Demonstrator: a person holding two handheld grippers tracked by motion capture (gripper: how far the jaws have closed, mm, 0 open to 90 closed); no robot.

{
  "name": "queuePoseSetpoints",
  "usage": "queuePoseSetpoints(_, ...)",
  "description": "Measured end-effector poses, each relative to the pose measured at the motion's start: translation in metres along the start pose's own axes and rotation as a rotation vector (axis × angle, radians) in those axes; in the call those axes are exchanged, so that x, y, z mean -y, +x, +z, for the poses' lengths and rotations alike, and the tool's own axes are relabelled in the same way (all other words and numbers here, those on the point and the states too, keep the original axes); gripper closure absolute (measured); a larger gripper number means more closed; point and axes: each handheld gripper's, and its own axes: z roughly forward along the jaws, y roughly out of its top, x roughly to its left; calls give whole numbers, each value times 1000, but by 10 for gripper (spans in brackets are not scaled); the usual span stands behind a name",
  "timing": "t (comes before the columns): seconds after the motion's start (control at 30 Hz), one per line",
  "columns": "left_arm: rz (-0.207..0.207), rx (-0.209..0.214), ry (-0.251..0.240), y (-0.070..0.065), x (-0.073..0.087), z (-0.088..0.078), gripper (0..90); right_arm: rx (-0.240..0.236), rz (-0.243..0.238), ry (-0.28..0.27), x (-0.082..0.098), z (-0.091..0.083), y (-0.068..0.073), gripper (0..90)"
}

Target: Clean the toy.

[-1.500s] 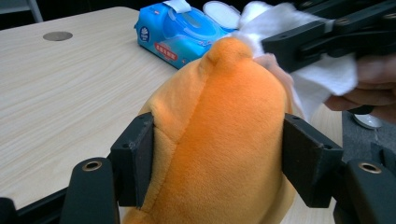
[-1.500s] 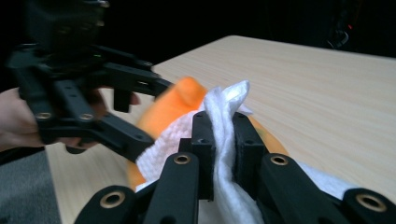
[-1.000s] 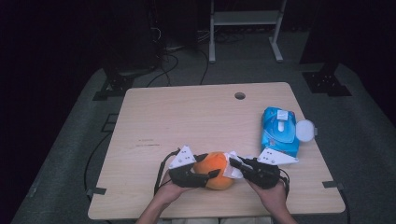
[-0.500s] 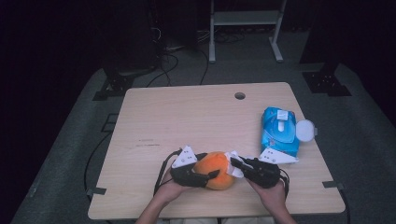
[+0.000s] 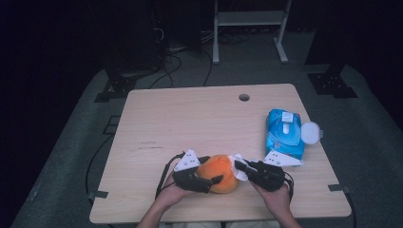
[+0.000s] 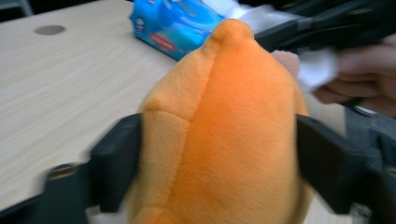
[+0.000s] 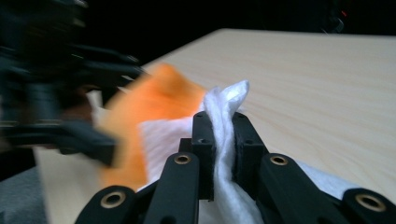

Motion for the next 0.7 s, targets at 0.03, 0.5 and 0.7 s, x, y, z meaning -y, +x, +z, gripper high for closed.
queuePoseSetpoints(0.03, -27, 1, -21, 0, -2, -1, 291, -22, -11, -18, -3, -2, 6, 811)
queuePoseSetpoints(0.5, 29, 9, 19, 0, 1, -4, 149, 23, 20, -17, 3, -2, -10, 808)
queuePoseSetpoints(0.7, -32, -14, -46, -2, -3, -1, 342, -14, -57, -34, -4, -5, 14, 810)
